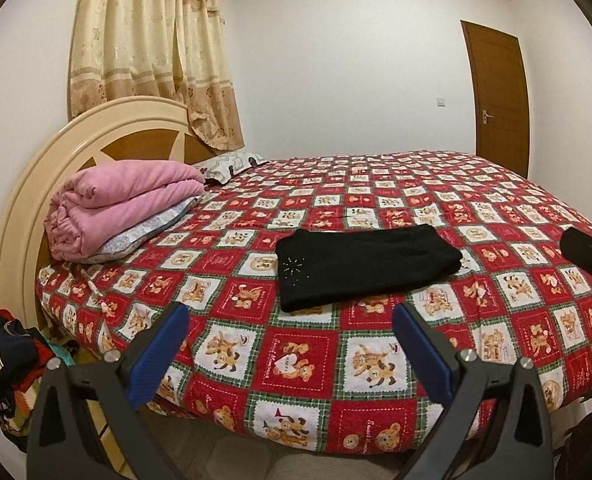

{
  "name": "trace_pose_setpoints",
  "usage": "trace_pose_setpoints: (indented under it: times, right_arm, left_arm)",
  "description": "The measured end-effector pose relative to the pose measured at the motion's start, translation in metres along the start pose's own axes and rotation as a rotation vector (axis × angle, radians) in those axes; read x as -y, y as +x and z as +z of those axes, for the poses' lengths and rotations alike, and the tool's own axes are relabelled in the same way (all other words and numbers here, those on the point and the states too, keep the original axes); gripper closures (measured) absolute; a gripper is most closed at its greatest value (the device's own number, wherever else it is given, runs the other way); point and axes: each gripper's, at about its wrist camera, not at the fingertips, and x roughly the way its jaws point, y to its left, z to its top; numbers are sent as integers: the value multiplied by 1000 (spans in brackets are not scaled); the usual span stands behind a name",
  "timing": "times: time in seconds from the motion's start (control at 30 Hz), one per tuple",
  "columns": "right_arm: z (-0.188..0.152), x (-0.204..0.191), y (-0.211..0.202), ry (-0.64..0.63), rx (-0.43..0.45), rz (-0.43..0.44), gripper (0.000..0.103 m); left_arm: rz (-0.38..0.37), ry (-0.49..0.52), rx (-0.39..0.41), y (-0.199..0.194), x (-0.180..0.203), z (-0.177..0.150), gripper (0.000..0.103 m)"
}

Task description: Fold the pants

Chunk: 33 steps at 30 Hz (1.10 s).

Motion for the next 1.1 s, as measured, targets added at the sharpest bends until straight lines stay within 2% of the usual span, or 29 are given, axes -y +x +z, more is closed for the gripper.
trace_pose_setpoints:
  times: [1.1]
  right_arm:
    - [-2, -3, -2, -1, 9, 1, 21]
  left_arm:
    - [0, 0, -12, 1, 1, -6, 0]
